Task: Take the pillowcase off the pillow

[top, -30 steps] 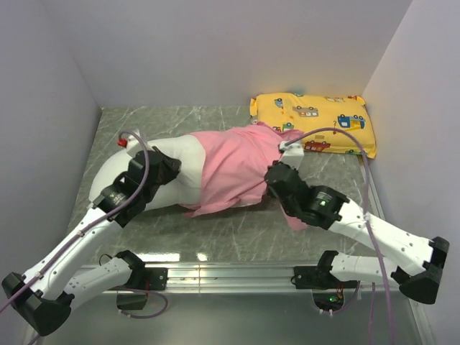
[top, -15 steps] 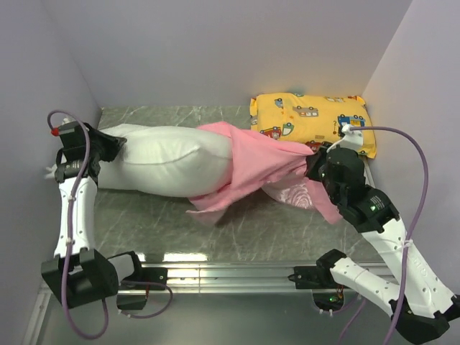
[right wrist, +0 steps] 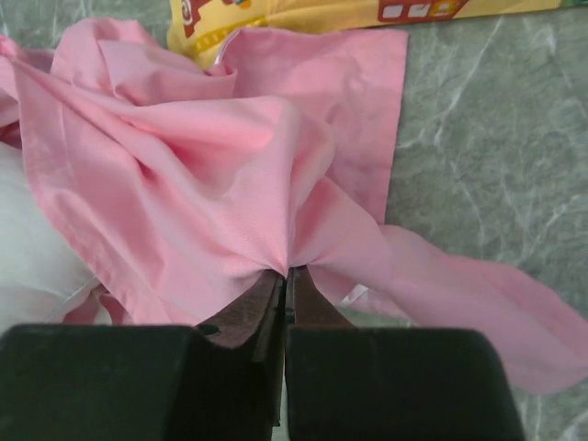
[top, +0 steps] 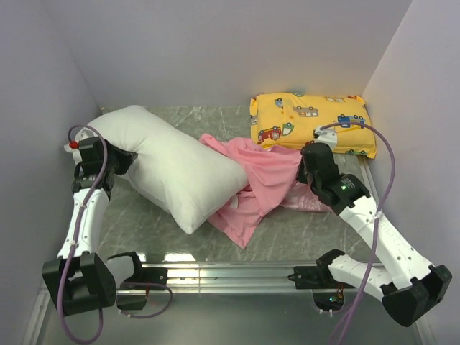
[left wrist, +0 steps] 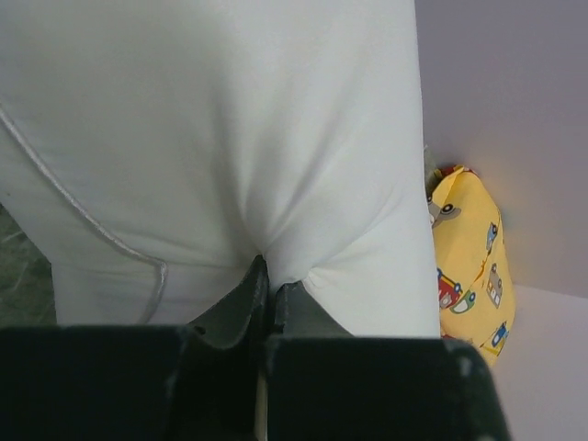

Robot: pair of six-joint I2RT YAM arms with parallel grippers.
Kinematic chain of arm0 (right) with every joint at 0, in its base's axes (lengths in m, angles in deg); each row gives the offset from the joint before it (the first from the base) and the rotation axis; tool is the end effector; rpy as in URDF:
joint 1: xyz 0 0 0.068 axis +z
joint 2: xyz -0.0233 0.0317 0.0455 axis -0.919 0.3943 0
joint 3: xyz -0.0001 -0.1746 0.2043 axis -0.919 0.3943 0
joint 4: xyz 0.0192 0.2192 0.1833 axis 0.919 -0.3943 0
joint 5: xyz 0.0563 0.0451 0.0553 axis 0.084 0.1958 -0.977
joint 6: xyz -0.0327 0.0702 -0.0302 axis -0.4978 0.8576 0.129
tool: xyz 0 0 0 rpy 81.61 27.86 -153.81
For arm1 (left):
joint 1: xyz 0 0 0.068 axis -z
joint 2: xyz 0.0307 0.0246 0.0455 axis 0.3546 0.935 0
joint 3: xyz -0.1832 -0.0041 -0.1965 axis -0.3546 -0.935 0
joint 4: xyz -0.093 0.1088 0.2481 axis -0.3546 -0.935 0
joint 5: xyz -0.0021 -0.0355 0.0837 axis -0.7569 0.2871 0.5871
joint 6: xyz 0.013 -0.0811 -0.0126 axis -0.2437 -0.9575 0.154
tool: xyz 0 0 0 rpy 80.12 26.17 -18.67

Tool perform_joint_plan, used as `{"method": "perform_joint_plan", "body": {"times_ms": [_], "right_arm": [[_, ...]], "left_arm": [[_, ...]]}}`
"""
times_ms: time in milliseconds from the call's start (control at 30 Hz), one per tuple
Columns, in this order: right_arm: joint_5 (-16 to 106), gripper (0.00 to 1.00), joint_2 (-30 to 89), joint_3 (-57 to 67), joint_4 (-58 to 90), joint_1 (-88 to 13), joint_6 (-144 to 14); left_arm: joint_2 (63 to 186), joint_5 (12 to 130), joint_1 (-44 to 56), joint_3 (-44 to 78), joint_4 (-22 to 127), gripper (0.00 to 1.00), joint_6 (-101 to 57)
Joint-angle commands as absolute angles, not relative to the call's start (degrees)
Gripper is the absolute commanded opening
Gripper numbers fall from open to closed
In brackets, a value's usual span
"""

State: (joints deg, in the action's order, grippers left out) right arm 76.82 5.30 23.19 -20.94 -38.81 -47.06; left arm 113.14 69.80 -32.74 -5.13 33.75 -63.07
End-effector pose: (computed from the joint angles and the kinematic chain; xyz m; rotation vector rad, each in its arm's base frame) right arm 0.2452 0.0966 0.3085 0.1657 2.1487 0.0622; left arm 0.3052 0.0527 0.2661 -1.0732 1.8661 -0.5948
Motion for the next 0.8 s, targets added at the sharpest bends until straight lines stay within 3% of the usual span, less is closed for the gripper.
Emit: {"method": "perform_joint_plan", "body": {"times_ms": [0, 233, 500, 667, 767], "right_arm": [[84.85, 0.00, 1.34, 16.68, -21.21, -39.18, -48.34], [93.31, 0.00, -1.49, -0.90, -30.51, -42.42, -50.45], [89.64, 0.00, 2.11, -16.38, -34.13, -43.92, -50.01], [84.10, 0.00, 3.08, -9.55, -30.10, -43.92, -49.58], [79.10, 0.00, 3.61, 0.72, -25.09, -43.92, -48.17]], "left_arm": [[109.63, 69.63, -31.58, -6.79, 37.41, 0.01, -62.24], [109.45, 69.37, -31.49, -6.97, 36.71, 0.01, -61.80], [110.24, 67.35, -31.41, -7.76, 38.11, 0.01, -62.06], [108.49, 66.64, -29.65, -10.48, 40.31, 0.00, -63.38], [108.13, 66.82, -27.46, -11.36, 40.93, 0.01, -63.73]]}}
